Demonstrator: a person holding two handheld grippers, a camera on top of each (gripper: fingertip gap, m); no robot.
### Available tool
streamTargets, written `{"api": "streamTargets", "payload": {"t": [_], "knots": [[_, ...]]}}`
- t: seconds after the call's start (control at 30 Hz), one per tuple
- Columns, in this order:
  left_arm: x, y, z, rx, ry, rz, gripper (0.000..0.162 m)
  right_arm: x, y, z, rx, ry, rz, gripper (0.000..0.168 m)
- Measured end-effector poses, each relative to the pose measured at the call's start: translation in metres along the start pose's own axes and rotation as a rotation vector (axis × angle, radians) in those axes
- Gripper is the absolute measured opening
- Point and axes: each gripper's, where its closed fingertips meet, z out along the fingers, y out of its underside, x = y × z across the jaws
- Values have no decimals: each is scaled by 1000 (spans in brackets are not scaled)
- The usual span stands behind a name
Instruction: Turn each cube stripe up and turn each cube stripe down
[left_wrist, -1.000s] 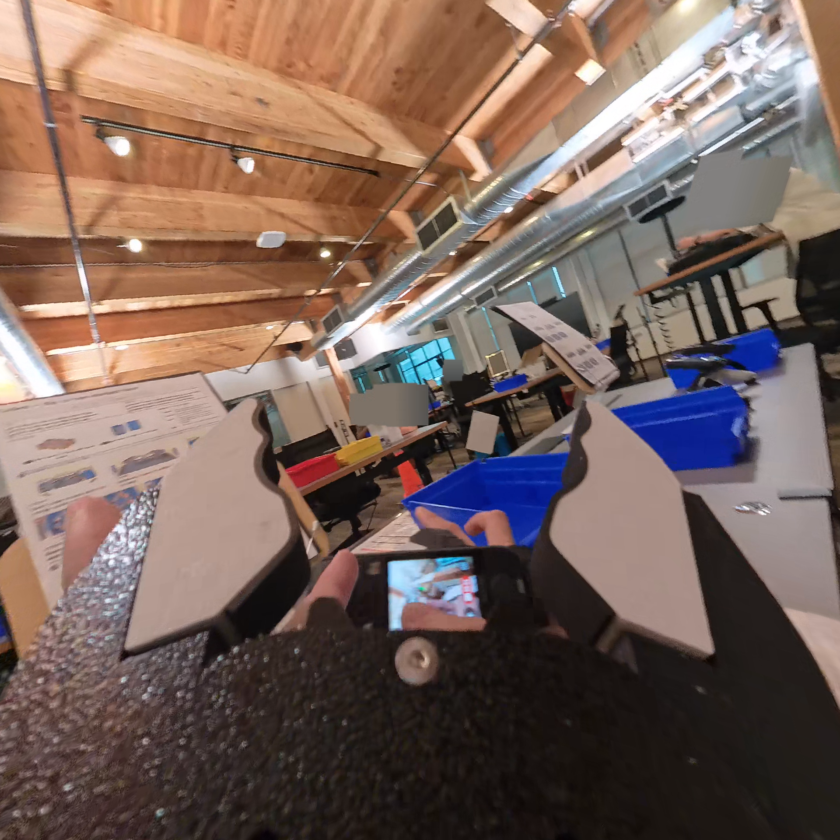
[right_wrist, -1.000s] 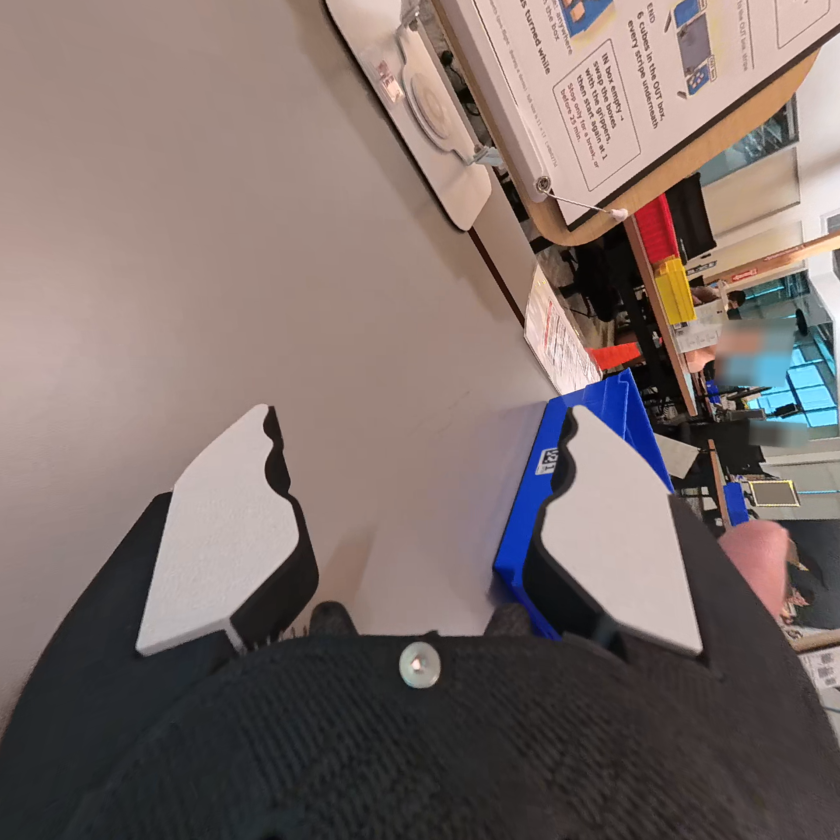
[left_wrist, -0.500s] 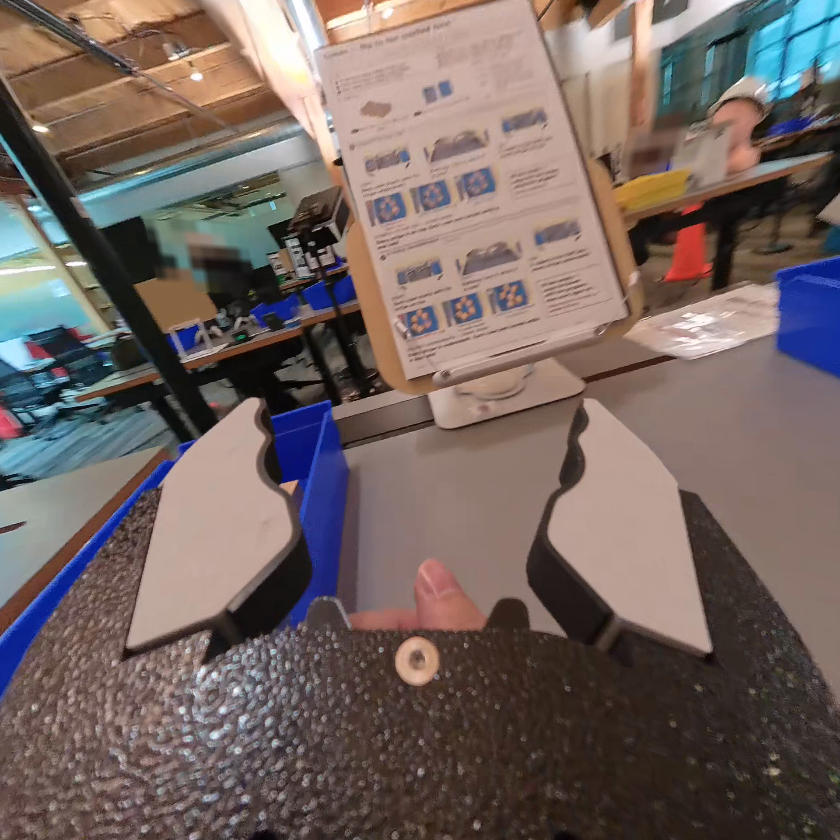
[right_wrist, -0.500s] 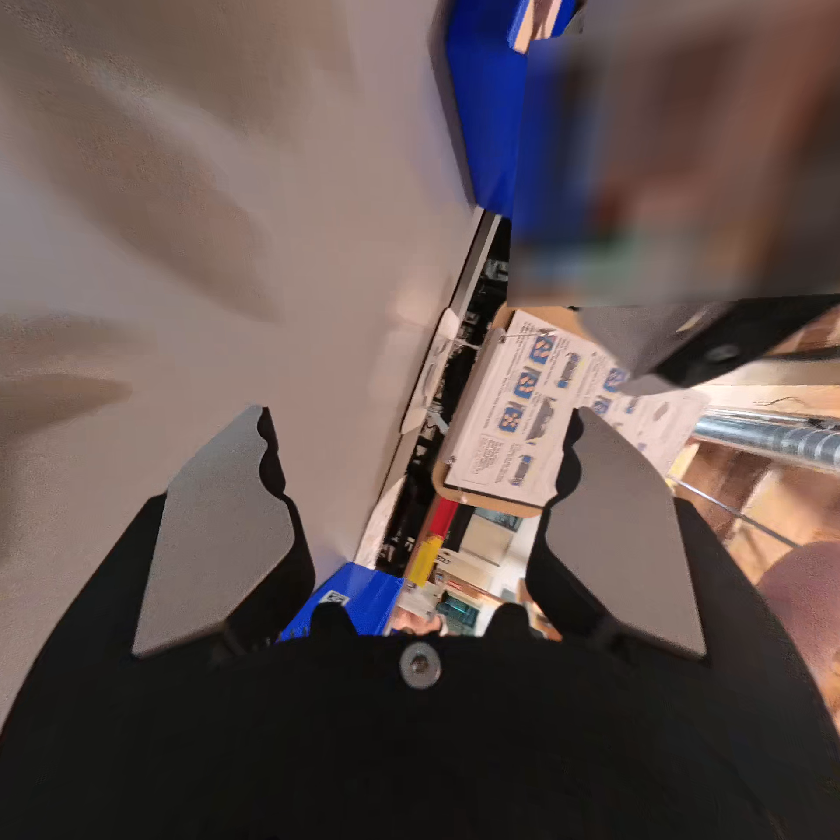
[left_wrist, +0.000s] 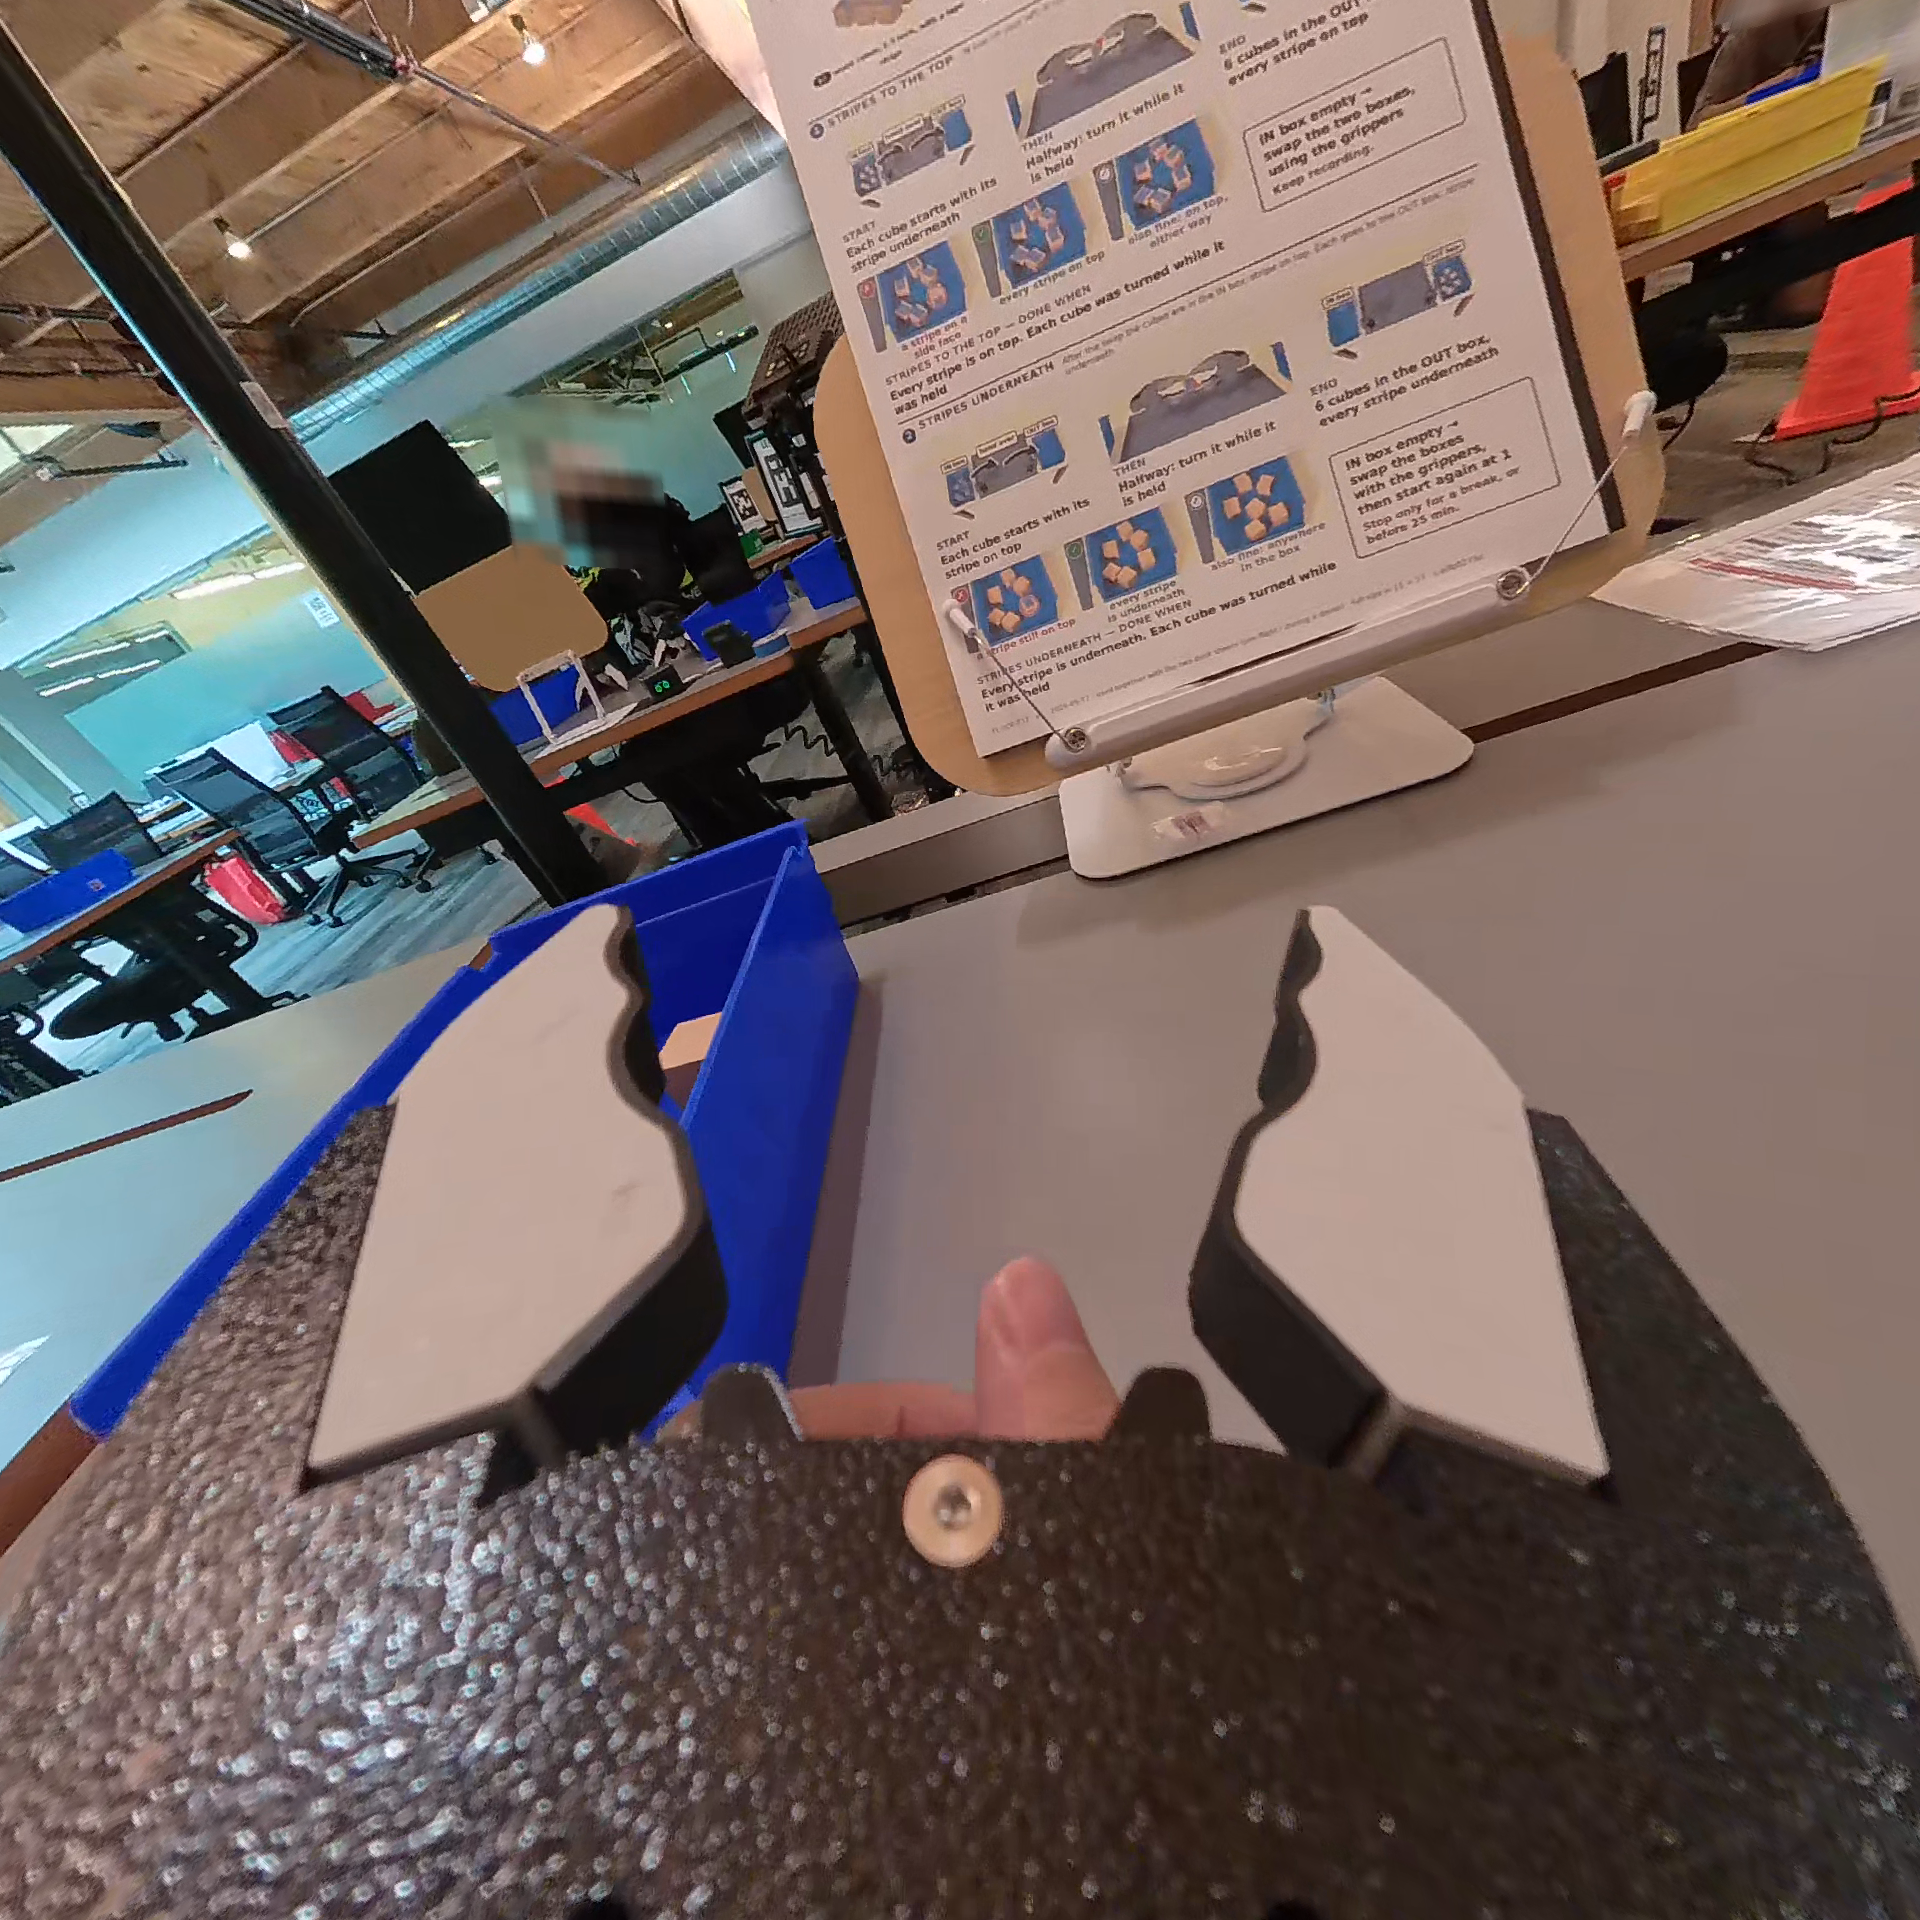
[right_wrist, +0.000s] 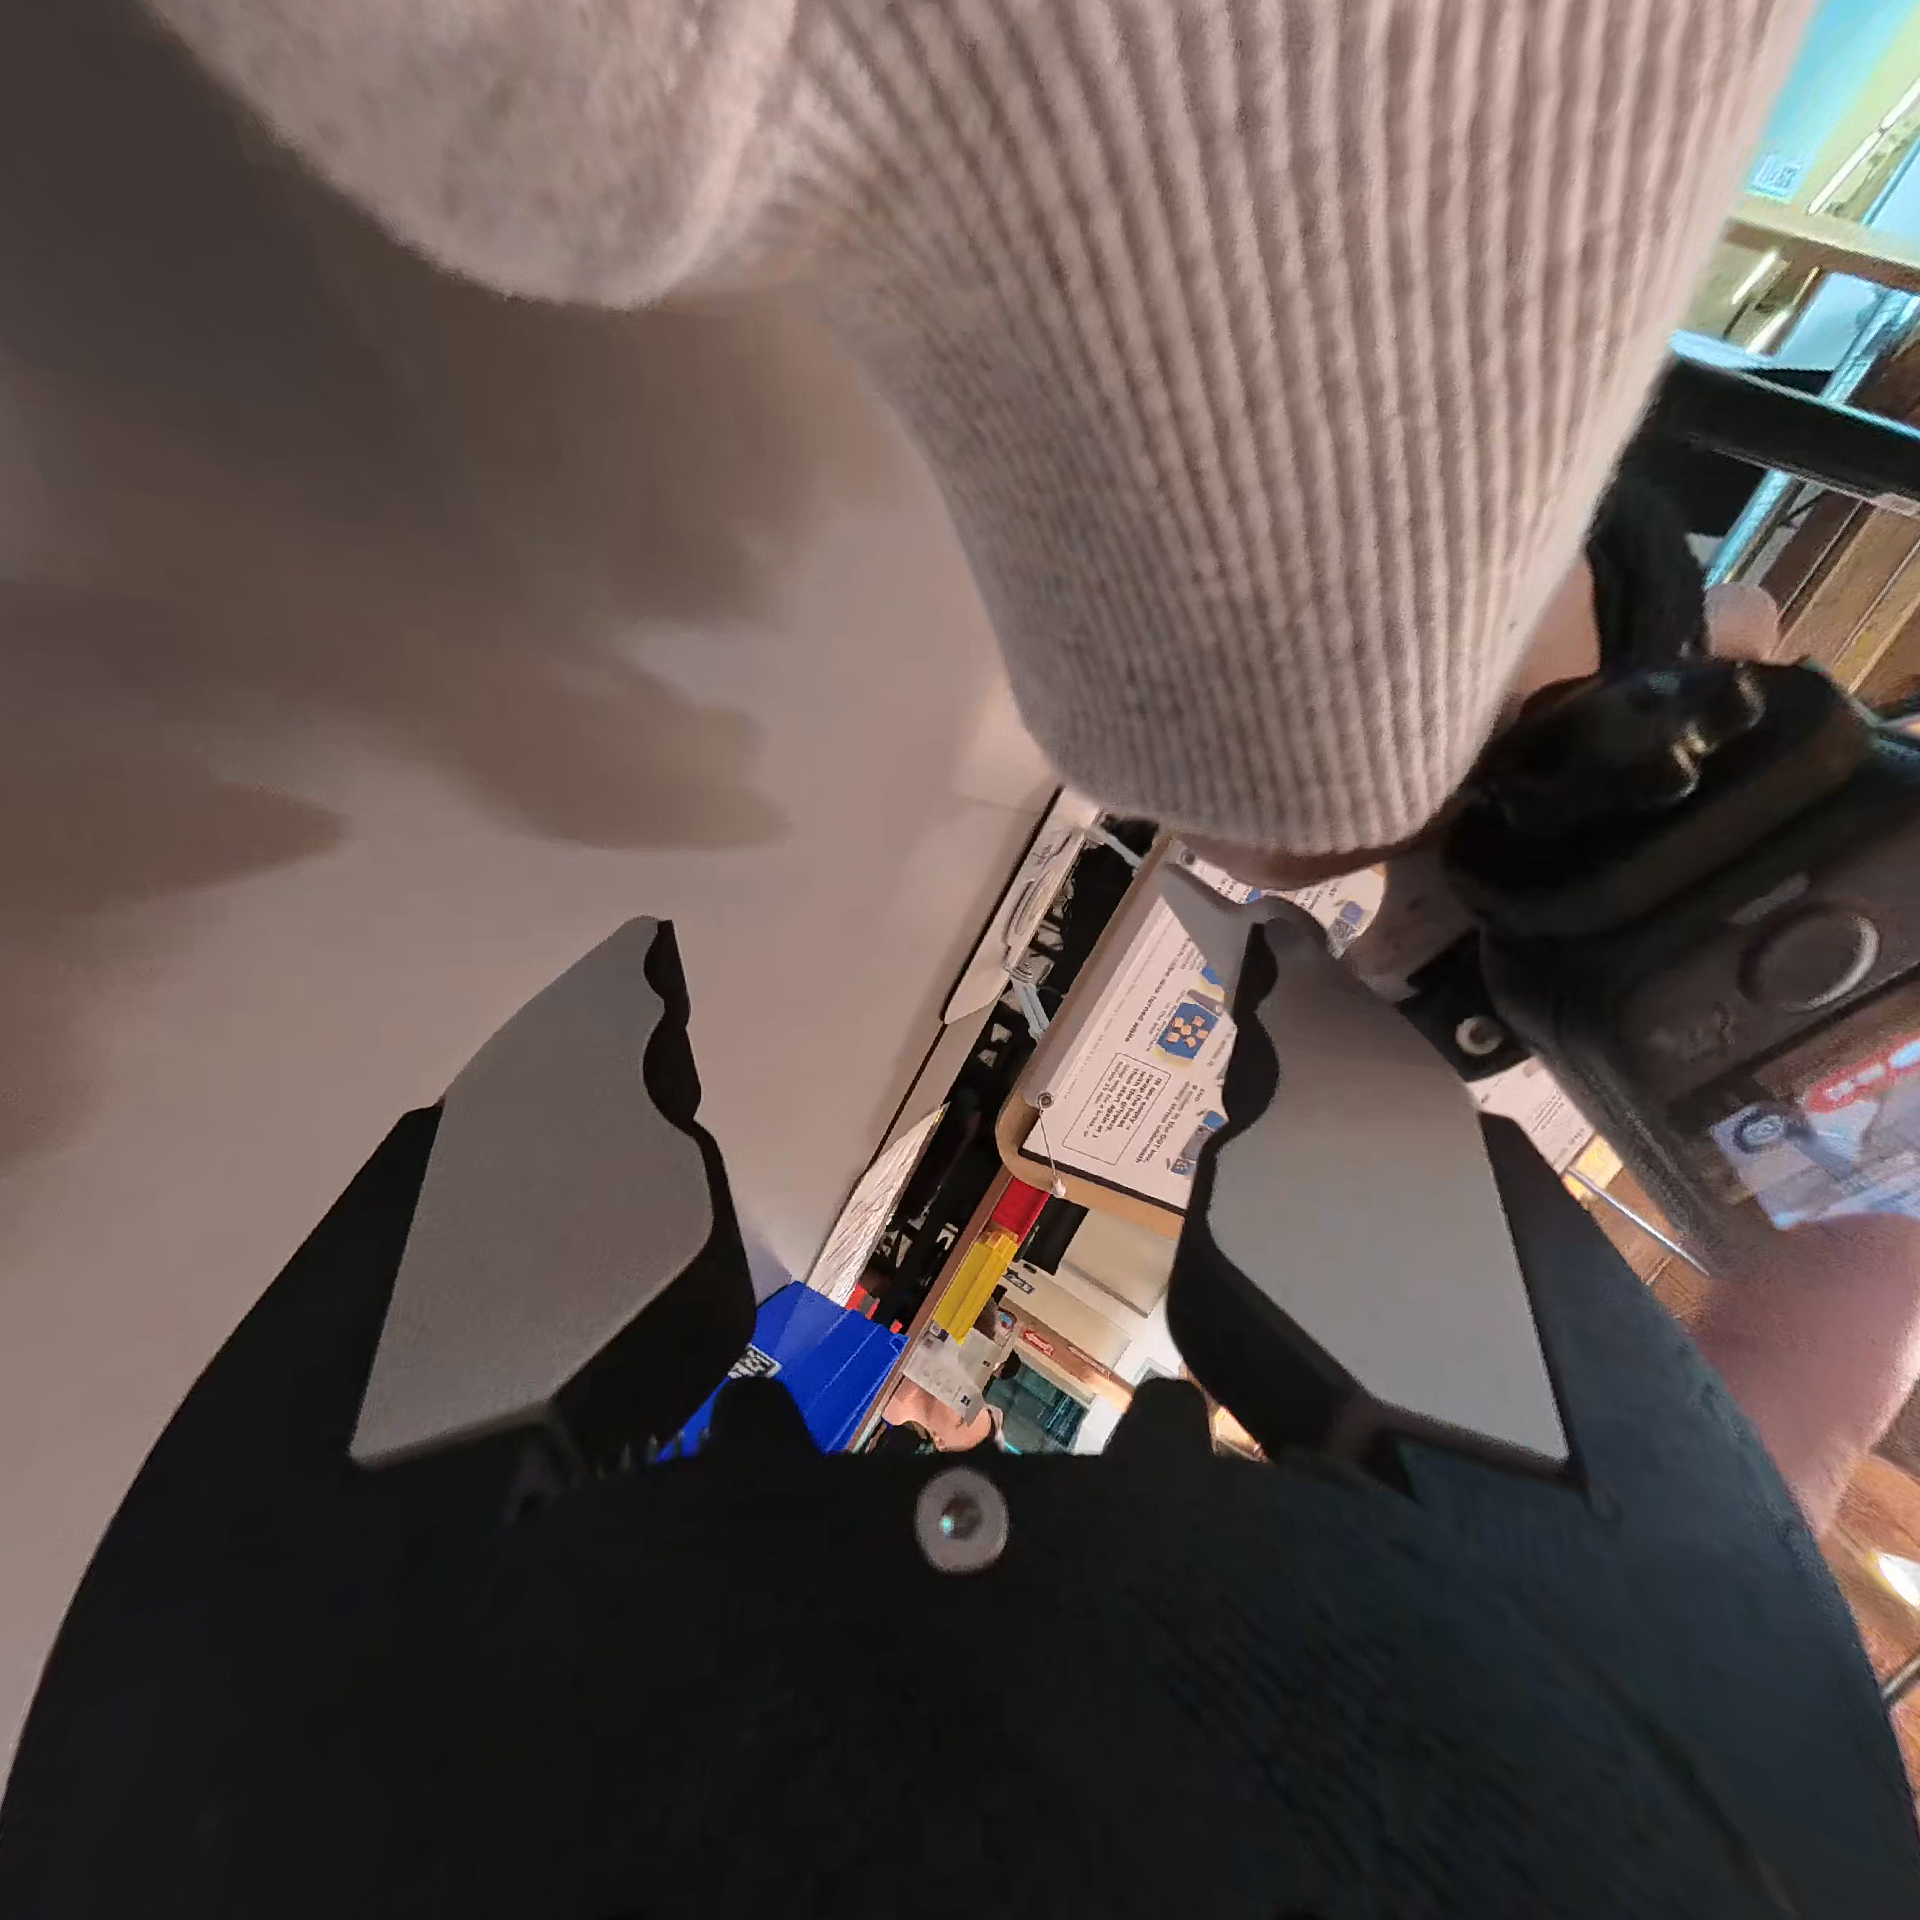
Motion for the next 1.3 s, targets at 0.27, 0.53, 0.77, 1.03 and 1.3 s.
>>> {"api": "streamTargets", "payload": {"t": [0.27, 0.53, 0.77, 1.03, 1.3], "knots": [[9, -1, -3, 6, 12, 4, 113, 2, -3, 1, 3, -19, 40, 93], [10, -1, -2, -2, 18, -19, 113, 2, -4, -2, 3, -19, 51, 88], [6, 0, -3, -8, 25, -42, 113, 4, 1, -4, -2, -2, 69, 89], [-3, -26, -16, 146, 195, -245, 115, 28, 79, 11, 27, 108, 649, 94], [-33, -73, -54, 368, 324, -389, 117, 40, 218, -16, 139, 497, 1497, 88]]}}
